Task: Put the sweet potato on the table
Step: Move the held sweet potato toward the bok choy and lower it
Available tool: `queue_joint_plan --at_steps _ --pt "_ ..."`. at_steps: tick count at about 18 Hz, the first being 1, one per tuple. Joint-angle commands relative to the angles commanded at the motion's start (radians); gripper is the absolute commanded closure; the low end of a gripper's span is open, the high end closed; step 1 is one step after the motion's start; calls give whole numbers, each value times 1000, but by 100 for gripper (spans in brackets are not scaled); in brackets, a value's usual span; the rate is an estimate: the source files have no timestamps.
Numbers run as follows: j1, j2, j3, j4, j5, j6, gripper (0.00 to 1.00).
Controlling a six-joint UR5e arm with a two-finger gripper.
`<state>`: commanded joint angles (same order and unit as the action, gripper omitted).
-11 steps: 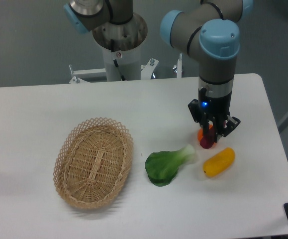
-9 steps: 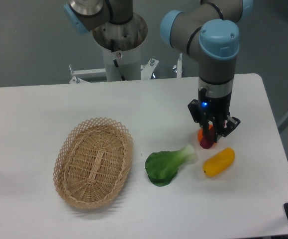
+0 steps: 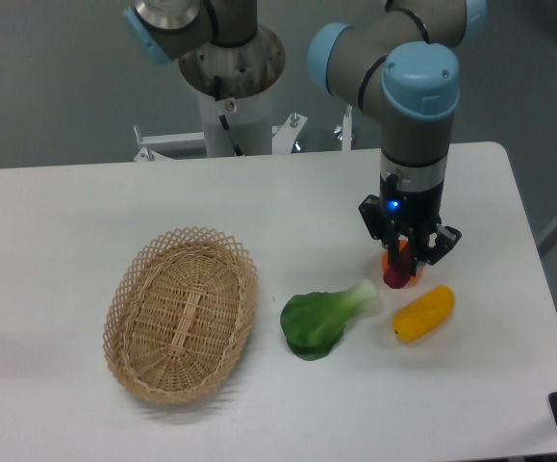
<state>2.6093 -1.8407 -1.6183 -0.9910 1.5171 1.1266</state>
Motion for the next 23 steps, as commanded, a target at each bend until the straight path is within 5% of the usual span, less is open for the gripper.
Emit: queue_joint_plan --at_steps 5,11,17,23 --pt "-6 -6 -57 101 -3 -267 88" --pt "-74 -168 -16 274 -3 -350 87" --pt "-95 -290 83 287 -9 -286 86" --pt "-101 -322 71 288 -3 -232 86"
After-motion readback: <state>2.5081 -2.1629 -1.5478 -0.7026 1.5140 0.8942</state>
